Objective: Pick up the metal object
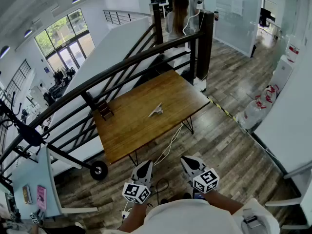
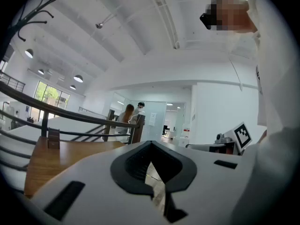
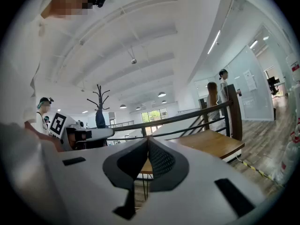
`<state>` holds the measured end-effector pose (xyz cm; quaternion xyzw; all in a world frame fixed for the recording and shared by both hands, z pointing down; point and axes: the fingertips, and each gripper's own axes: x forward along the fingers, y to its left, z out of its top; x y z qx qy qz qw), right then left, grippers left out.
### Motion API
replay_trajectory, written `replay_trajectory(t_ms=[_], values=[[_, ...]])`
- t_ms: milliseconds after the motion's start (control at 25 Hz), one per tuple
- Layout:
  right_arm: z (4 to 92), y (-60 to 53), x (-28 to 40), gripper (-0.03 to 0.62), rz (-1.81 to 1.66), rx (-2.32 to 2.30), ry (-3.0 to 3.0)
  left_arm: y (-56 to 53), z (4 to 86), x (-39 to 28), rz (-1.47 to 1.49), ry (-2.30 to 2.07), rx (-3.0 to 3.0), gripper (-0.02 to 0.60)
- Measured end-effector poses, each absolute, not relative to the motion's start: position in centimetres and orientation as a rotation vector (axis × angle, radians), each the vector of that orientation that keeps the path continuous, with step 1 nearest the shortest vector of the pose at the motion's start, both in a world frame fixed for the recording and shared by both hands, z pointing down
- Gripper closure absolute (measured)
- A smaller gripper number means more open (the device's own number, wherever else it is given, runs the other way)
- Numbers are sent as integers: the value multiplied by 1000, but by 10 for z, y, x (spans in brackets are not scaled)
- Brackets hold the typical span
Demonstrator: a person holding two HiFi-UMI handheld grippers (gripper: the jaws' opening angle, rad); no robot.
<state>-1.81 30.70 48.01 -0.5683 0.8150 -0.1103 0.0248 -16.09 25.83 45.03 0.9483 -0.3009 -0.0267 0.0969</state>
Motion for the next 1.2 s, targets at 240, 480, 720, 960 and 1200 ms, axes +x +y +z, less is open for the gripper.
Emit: replay_trajectory(t_ms=[240,480,720,960,1200], values=[[489,305,0,569,-343,-1922,2432,238,471,-197,-57,-1031,2707,571],[488,306,8,569,-340,-1985,2349,238,482,-204,-26,-1023,2707,571],[482,306,18,569,-300,-1980,2337,242,482,-195,3,-968,2766,571],[483,316,25,568,-316,-1939,2340,249,487,-175,8,-912,2757,571],[482,323,43,568,-320,-1880,2347,249,486,-154,12,-896,2762,571]])
